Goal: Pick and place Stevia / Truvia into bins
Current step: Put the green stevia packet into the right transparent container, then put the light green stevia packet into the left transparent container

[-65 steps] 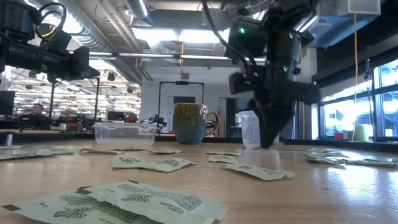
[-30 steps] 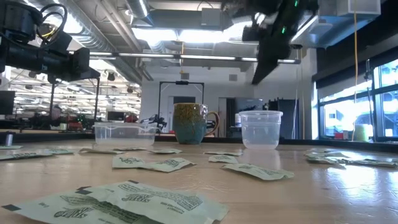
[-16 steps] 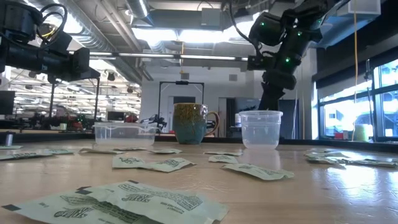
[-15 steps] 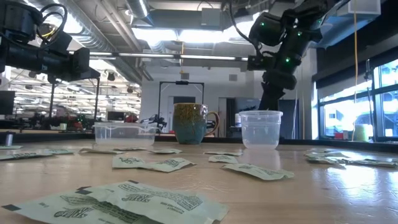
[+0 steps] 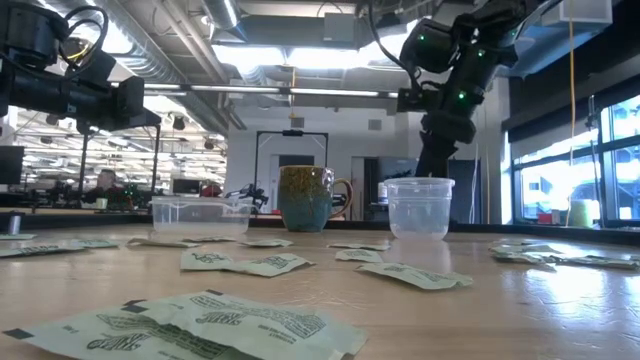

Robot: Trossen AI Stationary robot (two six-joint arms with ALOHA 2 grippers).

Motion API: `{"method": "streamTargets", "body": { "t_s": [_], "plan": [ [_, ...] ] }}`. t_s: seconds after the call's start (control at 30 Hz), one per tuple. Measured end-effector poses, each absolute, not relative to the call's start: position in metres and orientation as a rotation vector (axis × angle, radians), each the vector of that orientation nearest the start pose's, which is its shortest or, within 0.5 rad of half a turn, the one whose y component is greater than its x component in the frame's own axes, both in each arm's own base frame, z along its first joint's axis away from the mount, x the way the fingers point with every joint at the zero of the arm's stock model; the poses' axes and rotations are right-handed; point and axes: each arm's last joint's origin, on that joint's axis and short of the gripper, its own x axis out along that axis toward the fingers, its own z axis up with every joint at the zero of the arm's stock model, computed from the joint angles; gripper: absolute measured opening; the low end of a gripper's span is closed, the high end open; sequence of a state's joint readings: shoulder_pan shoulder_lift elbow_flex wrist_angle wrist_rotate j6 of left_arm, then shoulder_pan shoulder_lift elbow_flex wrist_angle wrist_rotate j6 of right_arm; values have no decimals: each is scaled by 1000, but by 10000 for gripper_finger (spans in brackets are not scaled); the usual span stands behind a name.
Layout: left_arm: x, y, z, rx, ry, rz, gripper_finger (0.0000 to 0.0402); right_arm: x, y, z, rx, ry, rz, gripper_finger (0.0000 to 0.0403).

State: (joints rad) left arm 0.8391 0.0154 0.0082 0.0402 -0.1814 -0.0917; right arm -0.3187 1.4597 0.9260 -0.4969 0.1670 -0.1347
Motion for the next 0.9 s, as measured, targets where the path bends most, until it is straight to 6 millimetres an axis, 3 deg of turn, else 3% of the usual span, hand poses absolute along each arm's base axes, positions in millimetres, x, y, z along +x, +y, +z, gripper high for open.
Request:
{"method": "streamTargets", "body": {
  "t_s": [0.13, 0.27, 0.43, 0.7, 0.8, 0.9],
  "plan": [
    [61, 76, 169, -73, -80, 1018, 6, 263, -92, 232, 9, 1020, -406, 85],
    [62, 76, 171, -116, -126, 999, 6, 249, -82, 255, 63, 919, -426, 87],
    [64, 73, 176, -107, -174, 862, 8, 219, -61, 260, 101, 826, -383, 87],
    [71, 59, 195, -36, -299, 382, 53, 190, -42, 246, 98, 614, -338, 87],
    [73, 46, 205, -55, -335, 96, 75, 185, -38, 244, 112, 538, -328, 87],
    [72, 35, 221, -47, -351, -55, 83, 184, -36, 247, 101, 471, -316, 87]
  ]
}}
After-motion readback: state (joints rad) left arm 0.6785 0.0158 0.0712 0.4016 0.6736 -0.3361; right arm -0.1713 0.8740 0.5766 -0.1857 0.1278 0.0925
